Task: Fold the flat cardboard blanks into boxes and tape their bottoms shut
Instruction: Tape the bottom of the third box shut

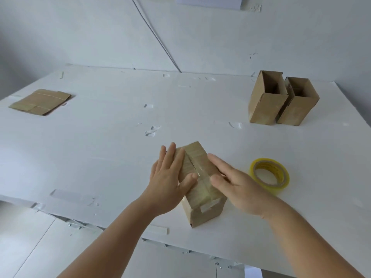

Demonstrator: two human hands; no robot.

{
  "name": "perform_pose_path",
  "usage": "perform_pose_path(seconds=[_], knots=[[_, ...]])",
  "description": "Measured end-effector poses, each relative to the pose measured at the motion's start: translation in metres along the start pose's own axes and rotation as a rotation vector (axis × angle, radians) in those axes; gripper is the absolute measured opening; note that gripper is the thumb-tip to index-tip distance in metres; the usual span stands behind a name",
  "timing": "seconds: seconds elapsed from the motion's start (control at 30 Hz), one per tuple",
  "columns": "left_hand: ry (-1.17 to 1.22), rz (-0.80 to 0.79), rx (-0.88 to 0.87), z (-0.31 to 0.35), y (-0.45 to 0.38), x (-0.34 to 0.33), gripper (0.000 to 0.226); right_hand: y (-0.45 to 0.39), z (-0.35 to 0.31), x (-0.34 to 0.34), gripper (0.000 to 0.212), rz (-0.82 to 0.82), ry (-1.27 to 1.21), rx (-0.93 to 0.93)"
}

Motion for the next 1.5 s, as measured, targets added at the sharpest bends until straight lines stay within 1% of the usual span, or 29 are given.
perform_pose_path(seconds=[0.07,0.13,0.2,0.23,0.27,0.3,0.33,0.37,0.4,0.47,0.53,0.63,0.67,0.7,0.8,0.87,0.93,0.97,1.03,1.13,1.2,1.37,1.5], knots=[[0.001,-0.062,0.026,-0.006,-0.003,-0.006,0.088,-0.004,0.003,-0.010,0.057,0.021,0.106,-0.020],[0.180,-0.085,0.051,-0.006,-0.003,-0.008,0.083,-0.002,0.011,-0.008,0.055,0.059,0.087,-0.076],[0.425,-0.068,0.101,-0.006,0.001,-0.010,0.079,-0.001,0.017,-0.003,0.043,0.061,0.054,-0.125],[0.584,-0.036,0.115,-0.007,0.002,-0.009,0.074,-0.001,0.017,-0.003,0.035,0.038,0.027,-0.144],[0.716,0.002,0.135,-0.011,0.004,-0.008,0.063,0.000,0.014,-0.004,0.029,0.013,0.012,-0.157],[0.802,0.038,0.165,-0.016,0.006,-0.006,0.052,0.000,0.009,-0.003,0.027,0.004,0.015,-0.165],[0.822,0.051,0.209,-0.022,0.009,-0.007,0.041,-0.001,0.003,-0.001,0.026,0.018,0.033,-0.168],[0.776,0.040,0.241,-0.025,0.010,-0.006,0.027,-0.002,-0.003,0.003,0.027,0.048,0.052,-0.170],[0.700,0.010,0.244,-0.026,0.010,-0.004,0.021,-0.005,-0.008,0.005,0.030,0.081,0.068,-0.172],[0.648,-0.044,0.226,-0.020,0.009,-0.002,0.023,-0.012,-0.020,0.002,0.027,0.120,0.098,-0.149],[0.689,-0.039,0.206,-0.014,0.006,0.010,0.029,-0.017,-0.030,0.006,0.020,0.199,0.113,-0.101],[0.642,0.090,0.106,-0.005,-0.004,0.045,0.054,-0.014,-0.047,0.032,0.017,0.443,-0.001,-0.034],[0.638,0.134,0.085,-0.004,-0.008,0.056,0.057,-0.011,-0.052,0.039,0.016,0.512,-0.041,-0.009],[0.676,0.167,0.078,-0.002,-0.011,0.063,0.053,-0.008,-0.056,0.045,0.018,0.576,-0.076,0.016],[0.839,0.220,0.115,-0.002,-0.021,0.070,0.024,-0.002,-0.059,0.057,0.018,0.728,-0.136,0.082],[0.888,0.236,0.148,-0.003,-0.026,0.068,0.022,-0.002,-0.055,0.056,0.017,0.754,-0.156,0.083],[0.908,0.202,0.142,-0.003,-0.033,0.061,0.033,-0.004,-0.046,0.054,0.029,0.754,-0.190,0.066],[0.890,0.175,0.132,-0.001,-0.036,0.057,0.041,-0.005,-0.040,0.054,0.034,0.755,-0.192,0.061],[0.799,0.137,0.099,0.003,-0.043,0.049,0.051,-0.006,-0.033,0.054,0.035,0.770,-0.156,0.058],[0.701,0.146,0.080,0.009,-0.053,0.038,0.054,-0.005,-0.024,0.059,0.035,0.837,-0.071,0.061],[0.670,0.153,0.086,0.013,-0.059,0.031,0.052,-0.004,-0.016,0.063,0.035,0.872,-0.048,0.063],[0.536,0.170,0.102,0.024,-0.092,0.019,0.033,-0.009,0.001,0.087,0.032,0.944,0.028,0.062],[0.408,0.198,0.096,0.037,-0.130,0.014,0.029,-0.023,0.005,0.120,0.029,1.003,0.126,0.090]])
Point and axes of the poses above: each hand's wrist, its own y-axis away from the middle knuckle, its own x-axis out of the back of the hand, z = x × y, the point moved 10 cm from there along -y, towards the middle knuckle, and after that the axes turned 11 degrees about -y, right-handed, at the moved point
